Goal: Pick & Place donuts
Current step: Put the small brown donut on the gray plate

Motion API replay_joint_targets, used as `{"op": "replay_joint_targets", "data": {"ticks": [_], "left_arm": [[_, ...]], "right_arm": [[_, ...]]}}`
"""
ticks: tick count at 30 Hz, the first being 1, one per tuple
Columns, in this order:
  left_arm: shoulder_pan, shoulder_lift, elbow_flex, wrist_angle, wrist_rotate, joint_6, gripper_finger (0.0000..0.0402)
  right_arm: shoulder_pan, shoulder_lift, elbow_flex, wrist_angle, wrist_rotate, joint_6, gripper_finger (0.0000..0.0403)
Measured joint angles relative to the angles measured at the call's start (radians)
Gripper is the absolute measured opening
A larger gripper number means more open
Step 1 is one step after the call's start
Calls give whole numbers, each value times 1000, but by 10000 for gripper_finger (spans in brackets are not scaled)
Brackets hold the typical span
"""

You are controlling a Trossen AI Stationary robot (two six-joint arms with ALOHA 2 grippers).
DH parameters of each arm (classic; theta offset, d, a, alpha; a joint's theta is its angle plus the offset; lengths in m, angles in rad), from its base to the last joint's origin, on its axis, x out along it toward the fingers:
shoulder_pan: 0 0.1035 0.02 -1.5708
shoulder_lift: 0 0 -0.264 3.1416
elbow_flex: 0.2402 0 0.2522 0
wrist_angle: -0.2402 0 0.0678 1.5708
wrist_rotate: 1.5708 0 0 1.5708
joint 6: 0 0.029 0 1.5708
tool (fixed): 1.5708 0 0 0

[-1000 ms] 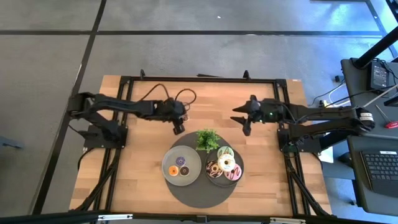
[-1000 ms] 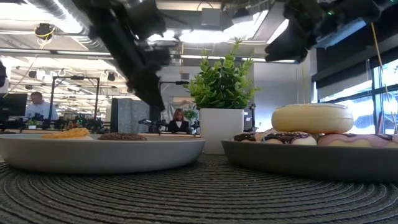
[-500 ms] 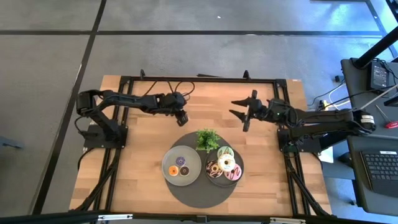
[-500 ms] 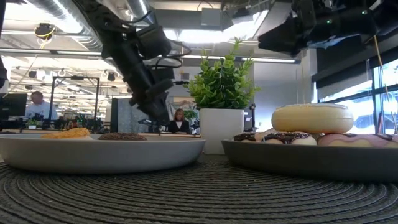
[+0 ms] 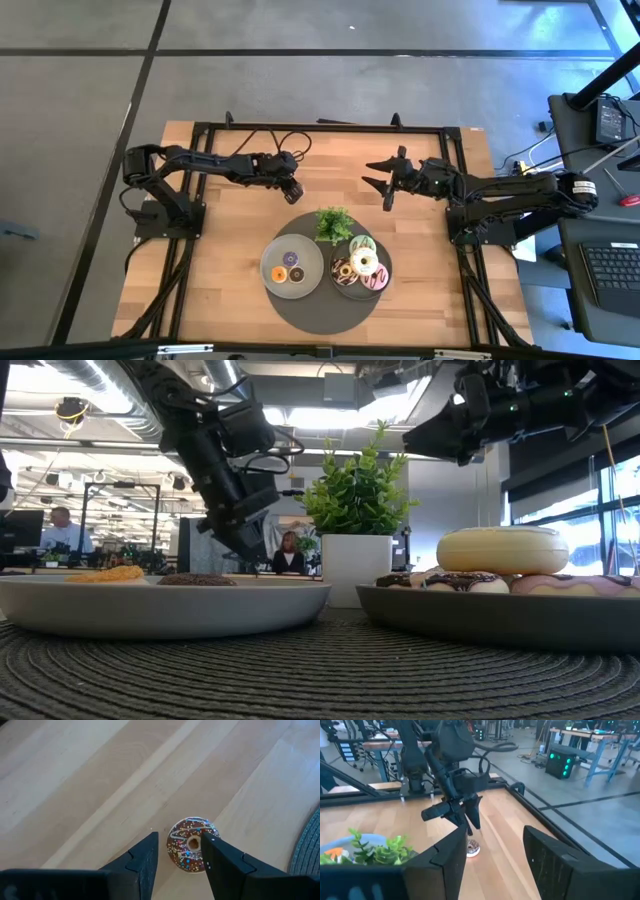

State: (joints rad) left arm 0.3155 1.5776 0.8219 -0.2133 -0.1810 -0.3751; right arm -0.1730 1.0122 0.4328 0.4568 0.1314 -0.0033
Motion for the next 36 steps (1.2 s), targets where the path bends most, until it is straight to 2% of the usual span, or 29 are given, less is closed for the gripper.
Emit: {"op": "replay_joint_targets", "data": {"ticks": [11,22,29,36], "left_arm": [[-25,31,0,2,-15,-8,143],[-27,125,1,41,-41,-8,143],[-26,124,1,52,-41,-8,142],[-26,124,1,55,-31,-7,105]], "right_arm": [[0,11,0,64,0,25,195],[0,11,0,63,0,18,195],[0,11,0,38,0,7,195],[0,11,0,22,0,-8,195]]}}
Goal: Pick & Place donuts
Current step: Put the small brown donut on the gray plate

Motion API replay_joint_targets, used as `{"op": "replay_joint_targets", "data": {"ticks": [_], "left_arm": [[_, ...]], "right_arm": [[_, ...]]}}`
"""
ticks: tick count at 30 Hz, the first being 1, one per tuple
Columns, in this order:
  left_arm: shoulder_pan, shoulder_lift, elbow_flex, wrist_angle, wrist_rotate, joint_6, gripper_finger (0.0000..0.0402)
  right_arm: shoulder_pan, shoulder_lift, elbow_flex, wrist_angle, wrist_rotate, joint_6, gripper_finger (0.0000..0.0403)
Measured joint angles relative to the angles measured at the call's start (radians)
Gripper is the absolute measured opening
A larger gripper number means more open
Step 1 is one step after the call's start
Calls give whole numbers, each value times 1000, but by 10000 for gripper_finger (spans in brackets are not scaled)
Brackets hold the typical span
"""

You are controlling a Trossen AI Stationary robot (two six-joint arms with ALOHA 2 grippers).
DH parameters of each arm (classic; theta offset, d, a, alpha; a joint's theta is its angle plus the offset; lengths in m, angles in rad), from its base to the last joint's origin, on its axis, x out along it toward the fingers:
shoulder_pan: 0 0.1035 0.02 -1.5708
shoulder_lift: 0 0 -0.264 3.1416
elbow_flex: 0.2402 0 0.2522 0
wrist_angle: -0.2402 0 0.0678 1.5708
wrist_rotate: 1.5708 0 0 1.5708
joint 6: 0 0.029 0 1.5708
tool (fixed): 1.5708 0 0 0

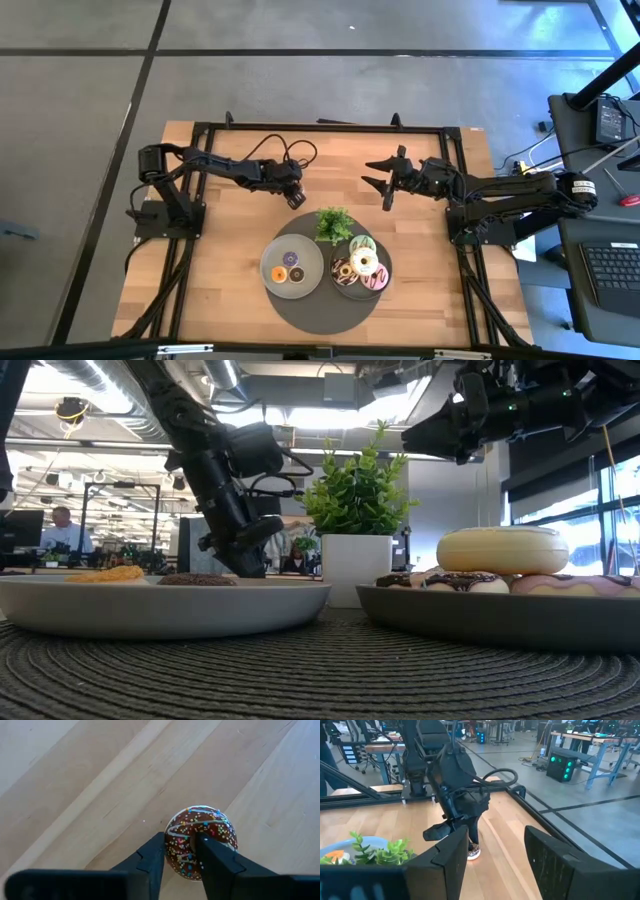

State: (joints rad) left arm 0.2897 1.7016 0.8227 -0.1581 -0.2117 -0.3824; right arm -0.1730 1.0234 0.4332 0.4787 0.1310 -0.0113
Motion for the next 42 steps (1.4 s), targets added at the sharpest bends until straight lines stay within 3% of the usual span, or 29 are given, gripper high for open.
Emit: {"op": "replay_joint_targets", "data": {"ticks": [7,15,20,25,31,36,42], "left_arm": [[0,-1,1,-4,5,30,47],[-27,-117,85,-256,31,97,20],[-157,-215,91,-343,136,124,21],[-373,-256,91,-391,203,50,20],[-611,-226,92,-303,178,-39,20],[-681,-194,92,-243,128,-96,20],[-689,-156,92,-208,104,-112,20]], "right_arm": [[0,0,0,0,0,0,195],[0,0,0,-40,0,-1,195],[0,0,0,-93,0,2,195],[0,0,0,-101,0,4,195],[0,0,0,-90,0,6,195],[0,0,1,-84,6,9,195],[0,0,1,-79,7,35,195]]}}
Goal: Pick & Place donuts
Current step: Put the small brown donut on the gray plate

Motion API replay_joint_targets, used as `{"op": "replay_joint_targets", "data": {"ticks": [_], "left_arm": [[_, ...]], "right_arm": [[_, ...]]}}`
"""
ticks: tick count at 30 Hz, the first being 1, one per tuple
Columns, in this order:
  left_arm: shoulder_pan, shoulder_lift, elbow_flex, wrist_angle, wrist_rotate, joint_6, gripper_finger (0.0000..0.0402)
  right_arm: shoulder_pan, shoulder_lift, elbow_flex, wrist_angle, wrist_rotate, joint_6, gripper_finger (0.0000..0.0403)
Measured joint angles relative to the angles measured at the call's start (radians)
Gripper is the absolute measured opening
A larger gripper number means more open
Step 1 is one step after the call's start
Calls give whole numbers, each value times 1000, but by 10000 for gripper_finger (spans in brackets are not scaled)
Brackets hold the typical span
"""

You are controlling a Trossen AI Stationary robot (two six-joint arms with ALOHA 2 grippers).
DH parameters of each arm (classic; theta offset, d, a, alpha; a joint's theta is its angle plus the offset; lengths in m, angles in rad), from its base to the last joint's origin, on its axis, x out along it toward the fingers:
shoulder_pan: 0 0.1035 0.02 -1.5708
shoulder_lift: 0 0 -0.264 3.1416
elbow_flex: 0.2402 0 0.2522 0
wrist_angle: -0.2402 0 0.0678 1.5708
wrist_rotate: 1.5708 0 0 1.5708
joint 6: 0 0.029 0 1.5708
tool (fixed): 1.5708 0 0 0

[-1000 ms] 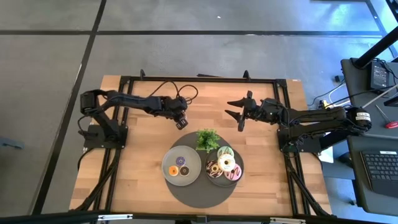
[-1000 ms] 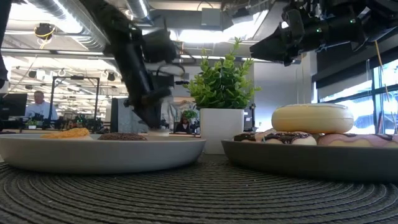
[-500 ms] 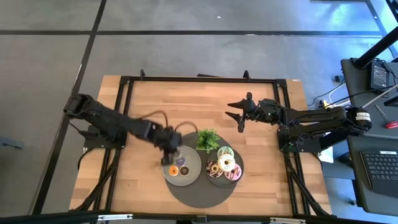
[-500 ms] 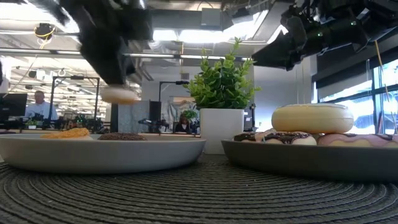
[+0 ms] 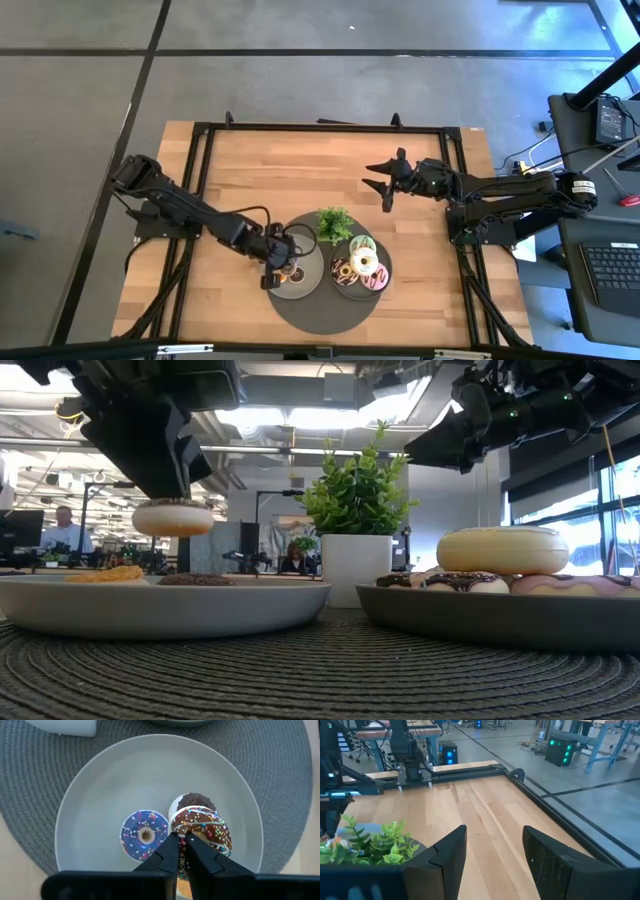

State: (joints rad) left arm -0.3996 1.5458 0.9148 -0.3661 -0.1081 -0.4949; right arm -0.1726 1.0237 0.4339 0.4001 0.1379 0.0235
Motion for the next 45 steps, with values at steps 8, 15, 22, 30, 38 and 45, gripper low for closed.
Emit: {"op": "replay_joint_targets", "data": {"ticks": [8,15,22,30,38,45], "left_arm": [[2,18,0,10,1,25,20],[2,18,0,16,-6,35,20],[2,18,-19,27,-12,36,20],[-2,18,-23,39,-29,36,20],[-21,75,-23,73,-26,36,20],[-16,87,-23,77,-31,28,20]], "right_arm": [[0,0,0,-1,0,9,195],[0,0,0,-1,1,0,195],[0,0,0,-2,1,-1,195],[0,0,0,-3,2,-1,195],[0,0,0,-6,2,-2,195],[0,0,0,-8,2,1,195]]}}
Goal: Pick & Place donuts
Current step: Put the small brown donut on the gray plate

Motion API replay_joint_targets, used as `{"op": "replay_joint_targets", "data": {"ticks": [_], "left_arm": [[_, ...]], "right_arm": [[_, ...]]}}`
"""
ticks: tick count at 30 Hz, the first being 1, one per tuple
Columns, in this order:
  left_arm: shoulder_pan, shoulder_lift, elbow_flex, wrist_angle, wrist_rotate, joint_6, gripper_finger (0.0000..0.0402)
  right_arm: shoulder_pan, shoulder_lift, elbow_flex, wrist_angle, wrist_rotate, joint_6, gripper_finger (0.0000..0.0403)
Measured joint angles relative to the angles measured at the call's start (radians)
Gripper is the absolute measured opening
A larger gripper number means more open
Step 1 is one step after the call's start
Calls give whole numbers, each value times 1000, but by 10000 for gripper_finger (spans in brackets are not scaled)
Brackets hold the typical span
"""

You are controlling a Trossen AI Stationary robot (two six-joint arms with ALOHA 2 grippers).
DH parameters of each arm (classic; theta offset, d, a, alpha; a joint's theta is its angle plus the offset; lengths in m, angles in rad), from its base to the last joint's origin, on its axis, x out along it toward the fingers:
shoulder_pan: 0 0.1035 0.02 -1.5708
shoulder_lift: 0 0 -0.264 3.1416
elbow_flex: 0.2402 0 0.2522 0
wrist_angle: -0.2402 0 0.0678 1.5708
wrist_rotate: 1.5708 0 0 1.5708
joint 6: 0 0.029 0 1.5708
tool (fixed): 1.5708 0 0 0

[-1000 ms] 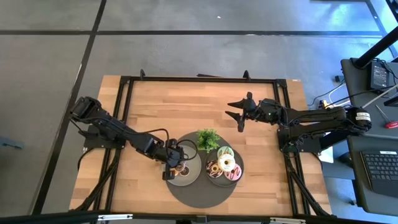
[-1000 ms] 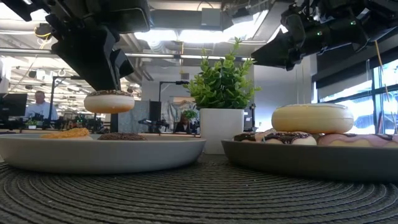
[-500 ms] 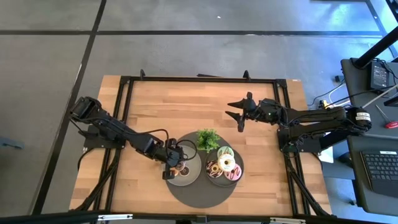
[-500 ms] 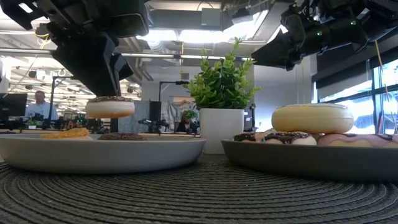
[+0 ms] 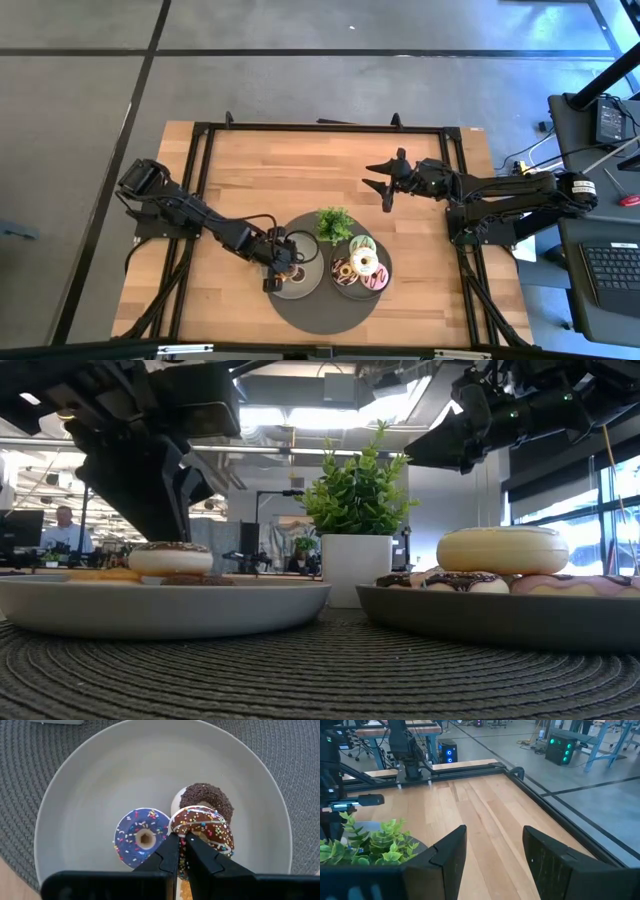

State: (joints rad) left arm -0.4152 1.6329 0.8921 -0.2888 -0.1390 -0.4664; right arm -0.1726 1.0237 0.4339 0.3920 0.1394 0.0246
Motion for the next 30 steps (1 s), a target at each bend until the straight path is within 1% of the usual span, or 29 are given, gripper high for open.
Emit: {"op": "replay_joint_targets", "data": {"ticks": [22,25,30], "left_arm": [[0,-3,1,-2,2,9,20],[0,-3,1,-2,2,8,30],[0,-4,1,-3,2,7,63]], "right_arm": [[0,0,0,-1,0,21,195],[0,0,0,-1,0,20,195],[0,0,0,-1,0,20,195]]}}
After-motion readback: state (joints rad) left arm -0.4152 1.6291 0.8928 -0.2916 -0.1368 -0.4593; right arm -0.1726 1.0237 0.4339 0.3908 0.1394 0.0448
